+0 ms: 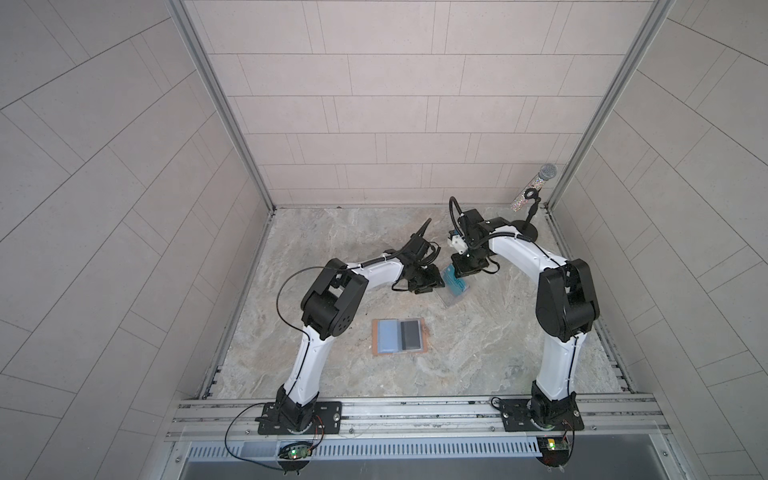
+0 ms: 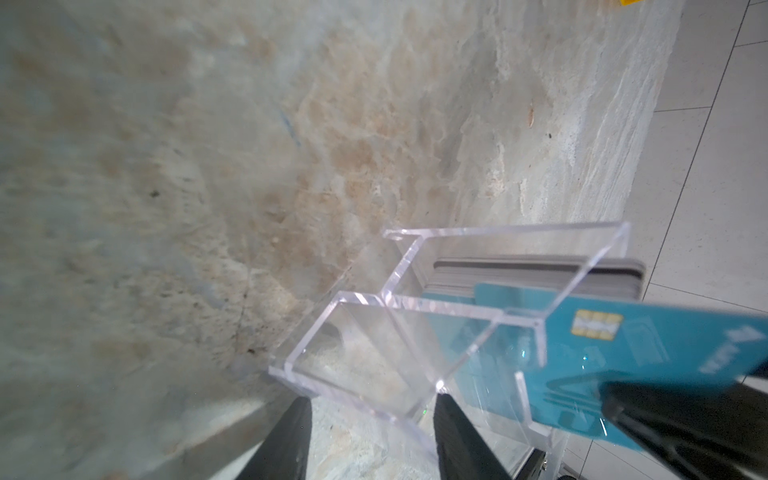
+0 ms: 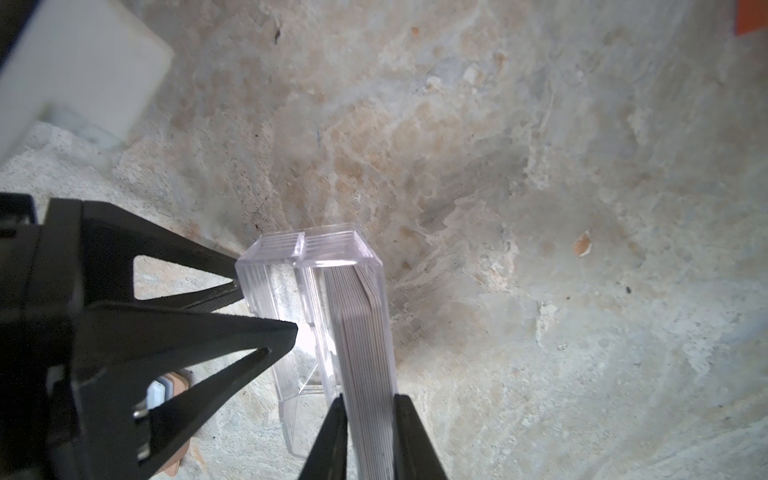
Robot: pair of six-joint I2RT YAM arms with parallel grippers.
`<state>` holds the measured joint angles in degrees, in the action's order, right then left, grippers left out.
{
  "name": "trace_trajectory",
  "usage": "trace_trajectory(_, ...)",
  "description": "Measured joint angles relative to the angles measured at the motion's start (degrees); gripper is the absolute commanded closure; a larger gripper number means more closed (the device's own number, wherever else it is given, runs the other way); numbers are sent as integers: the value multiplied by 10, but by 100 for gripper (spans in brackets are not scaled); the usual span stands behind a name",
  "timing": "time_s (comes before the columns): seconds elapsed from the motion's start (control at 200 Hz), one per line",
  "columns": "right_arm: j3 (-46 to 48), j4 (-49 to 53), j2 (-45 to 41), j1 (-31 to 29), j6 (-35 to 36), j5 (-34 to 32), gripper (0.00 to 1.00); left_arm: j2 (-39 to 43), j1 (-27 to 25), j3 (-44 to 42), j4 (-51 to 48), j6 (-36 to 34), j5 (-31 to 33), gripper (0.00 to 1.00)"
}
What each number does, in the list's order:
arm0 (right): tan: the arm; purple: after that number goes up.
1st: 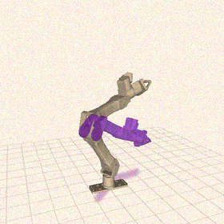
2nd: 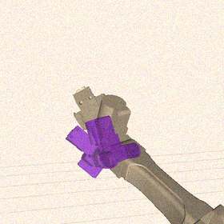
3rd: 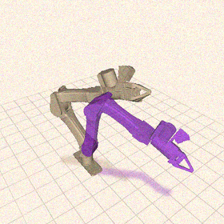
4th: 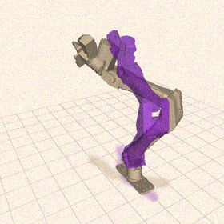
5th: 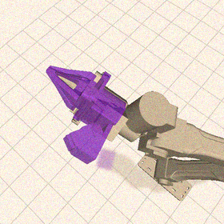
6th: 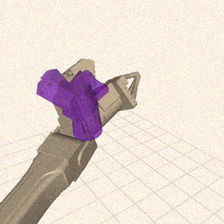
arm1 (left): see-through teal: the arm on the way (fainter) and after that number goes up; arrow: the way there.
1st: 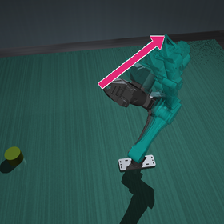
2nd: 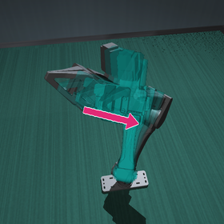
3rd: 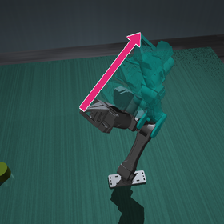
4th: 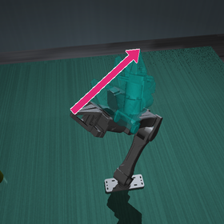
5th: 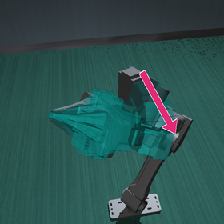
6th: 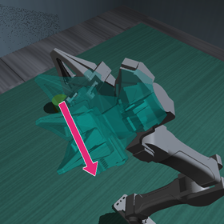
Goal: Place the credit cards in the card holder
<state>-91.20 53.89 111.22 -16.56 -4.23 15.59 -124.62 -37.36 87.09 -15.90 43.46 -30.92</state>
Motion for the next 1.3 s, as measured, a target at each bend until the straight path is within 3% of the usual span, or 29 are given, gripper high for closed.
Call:
trace_trajectory(0.455,-9,10,-1,-2,0,17,100,0,0,0,0,0,0,48)
trace_trajectory(0.946,-9,18,-25,1,-1,19,100,1,0,0,0,0,-2,48)
trace_trajectory(1.301,-9,22,-75,6,-5,33,100,9,0,-4,-6,-9,-15,42)
